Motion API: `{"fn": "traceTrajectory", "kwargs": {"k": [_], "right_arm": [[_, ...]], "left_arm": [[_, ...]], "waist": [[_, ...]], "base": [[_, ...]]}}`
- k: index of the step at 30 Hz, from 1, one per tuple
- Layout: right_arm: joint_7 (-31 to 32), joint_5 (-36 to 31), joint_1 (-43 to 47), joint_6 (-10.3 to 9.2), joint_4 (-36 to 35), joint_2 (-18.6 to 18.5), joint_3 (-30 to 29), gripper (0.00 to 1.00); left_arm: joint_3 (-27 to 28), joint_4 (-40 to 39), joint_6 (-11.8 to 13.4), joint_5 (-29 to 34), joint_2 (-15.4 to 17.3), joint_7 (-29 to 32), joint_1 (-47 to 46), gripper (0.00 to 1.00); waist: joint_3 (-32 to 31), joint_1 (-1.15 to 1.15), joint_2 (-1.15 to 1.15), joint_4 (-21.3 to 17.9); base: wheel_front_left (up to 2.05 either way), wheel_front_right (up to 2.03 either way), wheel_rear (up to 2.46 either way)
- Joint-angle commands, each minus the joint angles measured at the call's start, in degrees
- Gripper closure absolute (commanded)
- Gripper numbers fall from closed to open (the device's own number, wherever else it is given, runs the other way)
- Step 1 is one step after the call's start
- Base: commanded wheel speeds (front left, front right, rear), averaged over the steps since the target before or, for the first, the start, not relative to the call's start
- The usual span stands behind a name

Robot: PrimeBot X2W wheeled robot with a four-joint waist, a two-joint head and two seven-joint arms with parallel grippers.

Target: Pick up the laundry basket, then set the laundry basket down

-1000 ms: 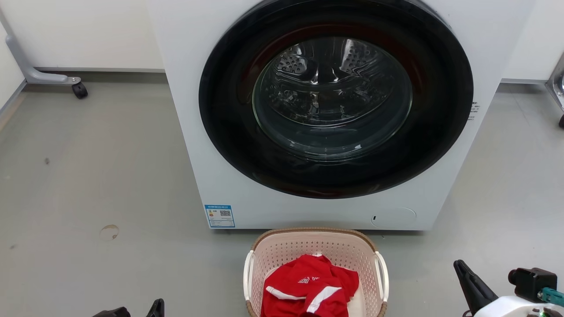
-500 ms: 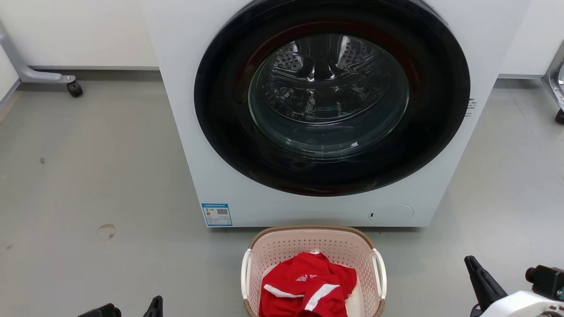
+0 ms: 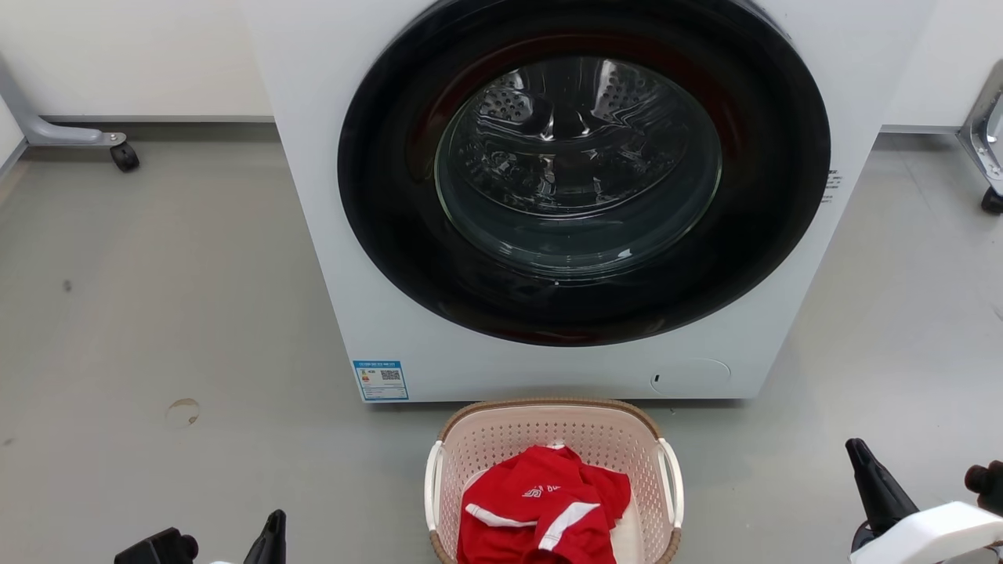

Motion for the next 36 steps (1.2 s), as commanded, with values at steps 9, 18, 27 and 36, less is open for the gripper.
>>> {"fn": "traceTrajectory", "kwargs": {"k": [9,18,27,36], "right_arm": [[1.02,5.33,-3.66,-0.09,-1.07,-1.03,-1.80,1.00],[1.69,9.86,-4.34,-0.10,-0.99,-0.90,-3.15,1.00],[2.36,14.37,-5.03,-0.12,-0.90,-0.77,-4.50,1.00],[3.04,18.90,-5.72,-0.13,-0.82,-0.64,-5.85,1.00]], "left_arm": [[3.89,-1.05,-2.30,-4.36,-0.70,0.93,-3.46,1.00],[6.32,-0.89,-3.93,-8.15,-2.02,1.85,-4.13,1.00],[8.75,-0.72,-5.56,-11.91,-3.35,2.78,-4.81,1.00],[11.20,-0.54,-7.19,-15.68,-4.68,3.71,-5.48,1.00]], "waist": [[0.25,-0.01,-0.01,-0.37],[0.50,-0.01,-0.01,-0.74],[0.74,-0.01,-0.01,-1.11],[0.99,-0.01,-0.01,-1.48]], "base": [[0.00,0.00,0.00],[0.00,0.00,0.00],[0.00,0.00,0.00],[0.00,0.00,0.00]]}}
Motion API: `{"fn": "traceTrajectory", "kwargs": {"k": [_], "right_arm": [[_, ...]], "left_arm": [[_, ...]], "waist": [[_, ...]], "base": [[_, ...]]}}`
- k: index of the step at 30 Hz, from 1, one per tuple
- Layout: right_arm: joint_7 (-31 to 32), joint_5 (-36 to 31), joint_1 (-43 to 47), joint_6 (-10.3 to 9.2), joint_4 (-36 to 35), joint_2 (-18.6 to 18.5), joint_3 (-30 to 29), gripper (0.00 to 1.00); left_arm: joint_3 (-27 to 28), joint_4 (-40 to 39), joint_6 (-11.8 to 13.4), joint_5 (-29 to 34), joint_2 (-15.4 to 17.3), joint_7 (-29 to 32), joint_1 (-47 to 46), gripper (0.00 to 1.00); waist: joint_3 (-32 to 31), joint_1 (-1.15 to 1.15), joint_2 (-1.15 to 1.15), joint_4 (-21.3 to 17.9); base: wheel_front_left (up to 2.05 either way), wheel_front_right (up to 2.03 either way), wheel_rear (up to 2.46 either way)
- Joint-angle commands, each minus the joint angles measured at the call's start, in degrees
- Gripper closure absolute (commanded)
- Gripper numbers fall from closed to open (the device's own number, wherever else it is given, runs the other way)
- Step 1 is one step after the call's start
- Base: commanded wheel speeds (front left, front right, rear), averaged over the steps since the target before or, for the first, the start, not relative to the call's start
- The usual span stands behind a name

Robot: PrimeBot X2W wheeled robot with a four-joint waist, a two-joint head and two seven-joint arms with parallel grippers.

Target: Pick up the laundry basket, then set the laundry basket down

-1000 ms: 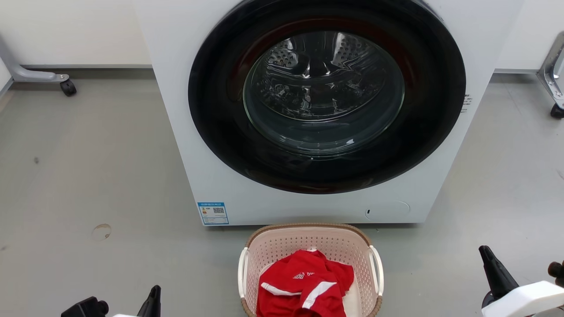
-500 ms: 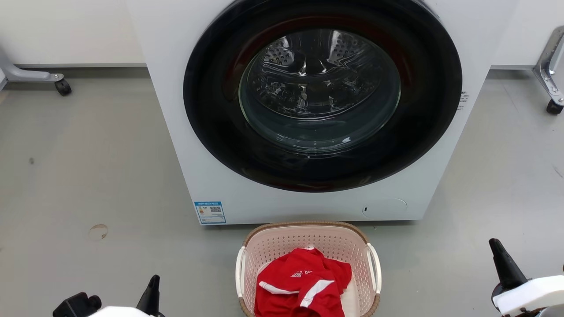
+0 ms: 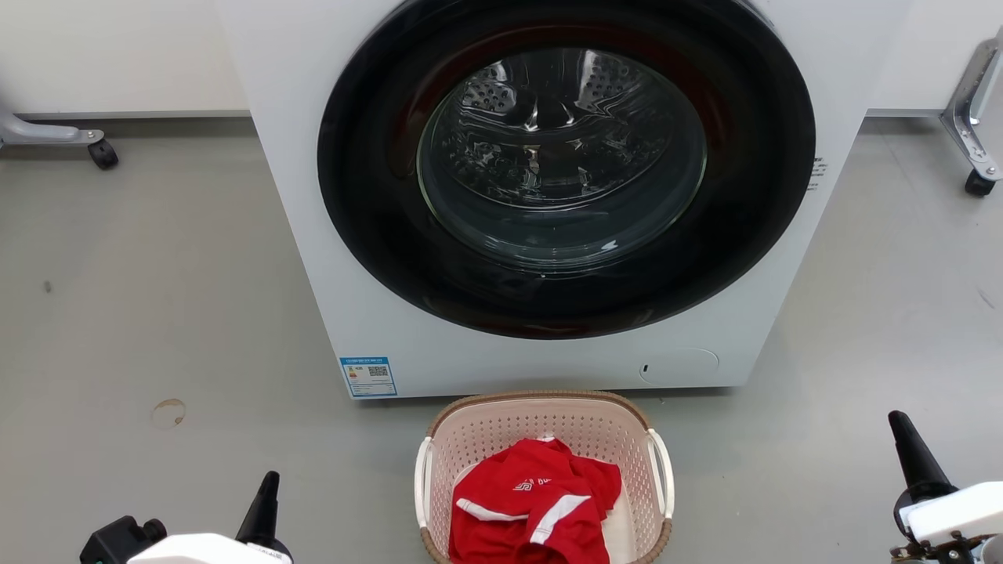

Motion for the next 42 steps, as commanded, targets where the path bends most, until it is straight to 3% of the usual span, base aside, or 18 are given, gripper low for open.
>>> {"fn": "traceTrajectory", "kwargs": {"k": [1,42], "right_arm": [[0.54,1.55,-3.51,-0.09,-1.09,-1.20,-0.14,1.00],[3.53,21.68,-6.56,-0.14,-0.71,-0.63,-6.16,1.00]], "left_arm": [[2.18,-1.20,-0.81,-1.17,0.43,0.28,-3.27,1.00],[13.13,-0.38,-8.07,-17.85,-5.55,4.49,-6.30,1.00]], "waist": [[0.04,0.00,0.00,-0.06],[1.14,0.00,0.00,-1.71]], "base": [[0.00,0.00,0.00],[0.00,0.00,0.00]]}}
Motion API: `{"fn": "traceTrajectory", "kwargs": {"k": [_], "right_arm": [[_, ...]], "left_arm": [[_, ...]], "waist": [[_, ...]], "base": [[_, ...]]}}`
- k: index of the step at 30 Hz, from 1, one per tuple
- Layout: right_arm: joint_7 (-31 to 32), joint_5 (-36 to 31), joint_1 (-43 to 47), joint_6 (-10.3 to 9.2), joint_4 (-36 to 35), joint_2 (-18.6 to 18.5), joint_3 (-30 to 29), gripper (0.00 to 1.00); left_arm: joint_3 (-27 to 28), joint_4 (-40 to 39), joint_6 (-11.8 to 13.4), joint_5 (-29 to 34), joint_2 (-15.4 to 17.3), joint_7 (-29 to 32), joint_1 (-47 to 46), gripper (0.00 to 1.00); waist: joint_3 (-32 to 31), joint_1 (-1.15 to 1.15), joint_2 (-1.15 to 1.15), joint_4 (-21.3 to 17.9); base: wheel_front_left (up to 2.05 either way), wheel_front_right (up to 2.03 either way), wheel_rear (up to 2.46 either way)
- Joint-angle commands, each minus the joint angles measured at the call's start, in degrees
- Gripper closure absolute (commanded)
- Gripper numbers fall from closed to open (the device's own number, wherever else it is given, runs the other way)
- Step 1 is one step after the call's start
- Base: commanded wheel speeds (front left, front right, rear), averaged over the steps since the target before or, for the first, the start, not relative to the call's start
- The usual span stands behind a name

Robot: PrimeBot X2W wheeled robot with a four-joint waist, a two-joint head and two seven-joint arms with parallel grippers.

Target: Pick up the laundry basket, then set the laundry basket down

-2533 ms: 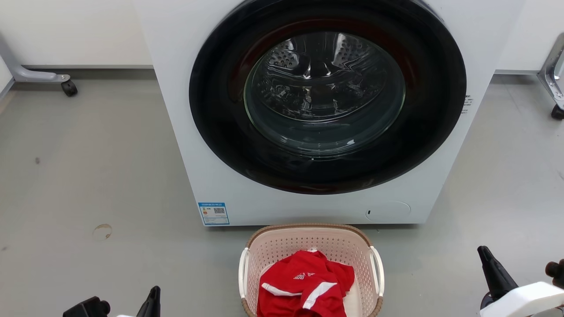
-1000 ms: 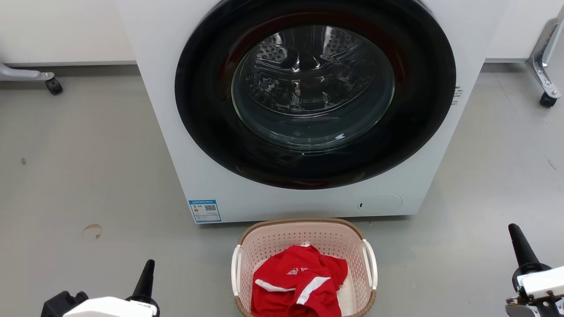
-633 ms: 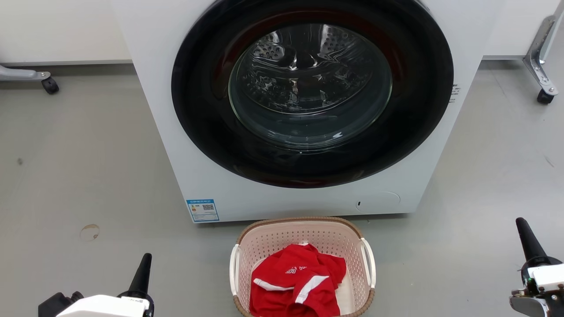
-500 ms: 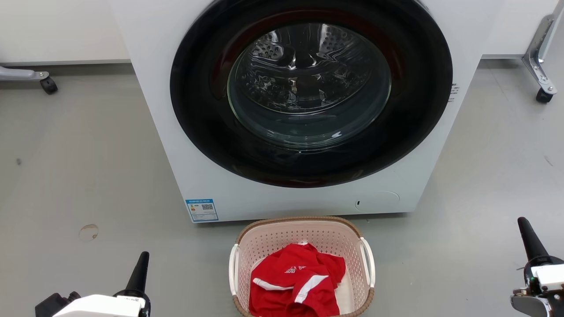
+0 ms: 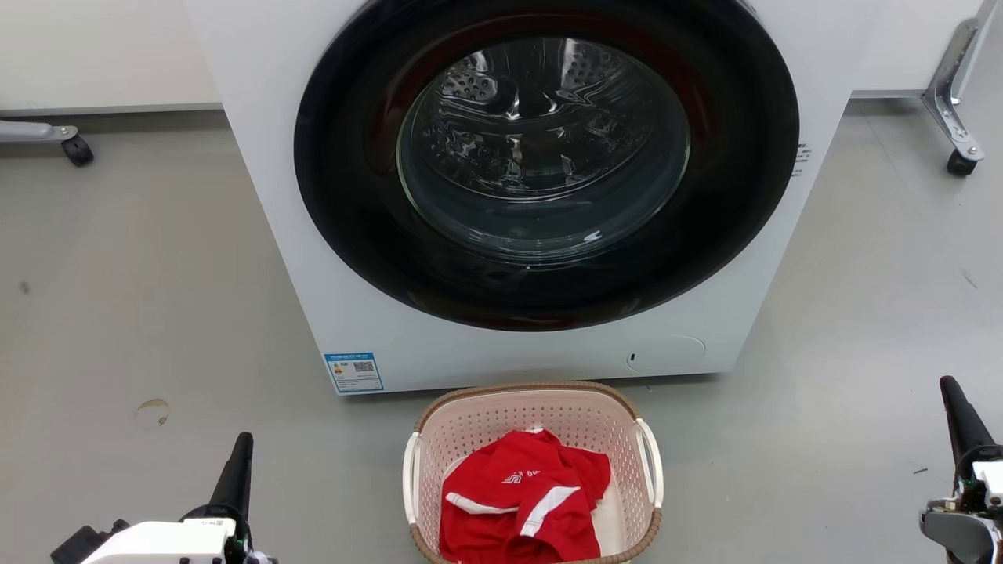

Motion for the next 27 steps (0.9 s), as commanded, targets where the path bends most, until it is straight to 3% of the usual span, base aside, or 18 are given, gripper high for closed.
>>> {"fn": "traceTrajectory", "kwargs": {"k": [1,12,27], "right_arm": [[0.62,1.22,-3.15,-0.12,-1.38,-1.31,0.29,1.00],[1.41,6.51,-3.95,-0.13,-1.28,-1.16,-1.30,1.00],[1.41,6.50,-3.95,-0.13,-1.28,-1.16,-1.30,1.00]], "left_arm": [[2.32,-1.27,-0.86,-0.98,0.17,0.24,-3.65,1.00],[5.20,-1.06,-2.77,-5.35,-1.41,1.35,-4.45,1.00],[5.27,-1.06,-2.77,-5.30,-1.45,1.40,-4.45,1.00]], "waist": [[0.02,0.00,0.00,-0.04],[0.31,0.00,0.00,-0.47],[0.31,0.00,0.00,-0.47]], "base": [[0.00,0.00,0.00],[0.00,0.00,0.00],[0.00,0.00,0.00]]}}
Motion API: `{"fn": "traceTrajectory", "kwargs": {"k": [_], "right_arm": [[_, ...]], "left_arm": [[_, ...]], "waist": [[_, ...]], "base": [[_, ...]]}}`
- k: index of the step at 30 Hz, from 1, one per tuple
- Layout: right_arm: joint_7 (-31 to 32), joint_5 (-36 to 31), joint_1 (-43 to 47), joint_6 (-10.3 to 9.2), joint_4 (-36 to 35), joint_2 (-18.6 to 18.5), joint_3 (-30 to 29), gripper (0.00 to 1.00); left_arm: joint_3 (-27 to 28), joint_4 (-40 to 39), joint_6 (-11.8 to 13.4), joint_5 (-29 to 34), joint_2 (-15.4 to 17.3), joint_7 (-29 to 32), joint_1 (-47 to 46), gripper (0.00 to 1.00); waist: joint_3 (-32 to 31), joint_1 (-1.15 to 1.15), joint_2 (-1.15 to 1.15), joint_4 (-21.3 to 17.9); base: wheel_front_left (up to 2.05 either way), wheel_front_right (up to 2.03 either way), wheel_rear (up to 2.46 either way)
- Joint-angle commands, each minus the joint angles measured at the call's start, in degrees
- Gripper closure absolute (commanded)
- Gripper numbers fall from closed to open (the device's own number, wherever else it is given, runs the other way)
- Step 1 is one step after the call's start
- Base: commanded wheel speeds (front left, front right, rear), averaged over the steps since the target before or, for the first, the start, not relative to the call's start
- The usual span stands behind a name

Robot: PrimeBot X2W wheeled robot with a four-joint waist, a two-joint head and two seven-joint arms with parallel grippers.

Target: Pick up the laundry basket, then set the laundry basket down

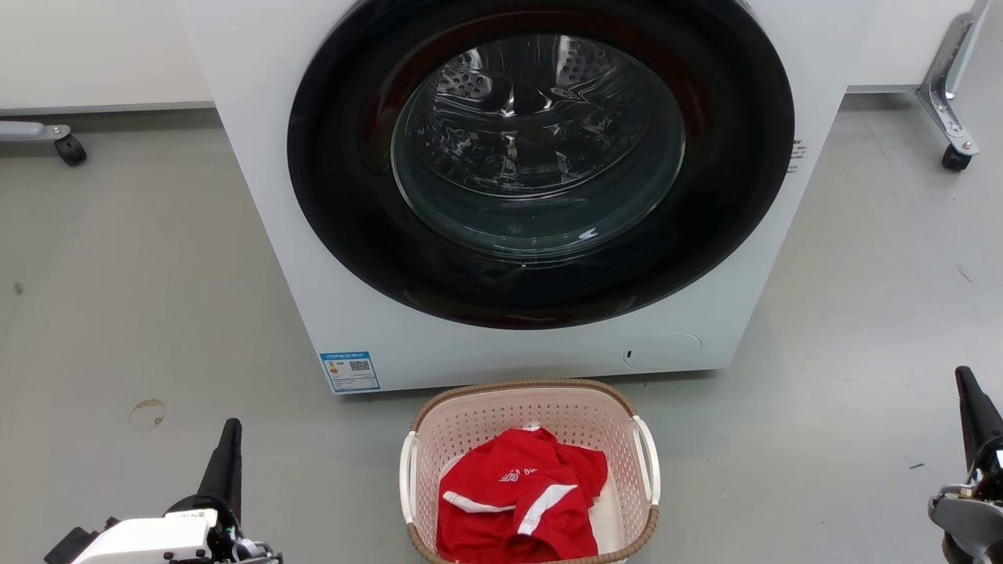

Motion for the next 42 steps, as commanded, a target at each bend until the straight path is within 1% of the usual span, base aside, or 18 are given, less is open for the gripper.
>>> {"fn": "traceTrajectory", "kwargs": {"k": [1,42], "right_arm": [[0.47,0.29,-2.77,0.28,-1.53,-1.45,0.91,1.00],[0.47,0.28,-2.77,0.28,-1.53,-1.44,0.90,1.00]], "left_arm": [[1.91,-1.33,-0.61,-0.44,0.47,0.30,-3.14,1.00],[2.03,-1.33,-0.62,-0.34,0.39,0.39,-3.15,1.00]], "waist": [[0.00,0.00,0.00,0.00],[0.00,0.00,0.00,0.00]], "base": [[0.00,0.00,0.00],[0.00,0.00,0.00]]}}
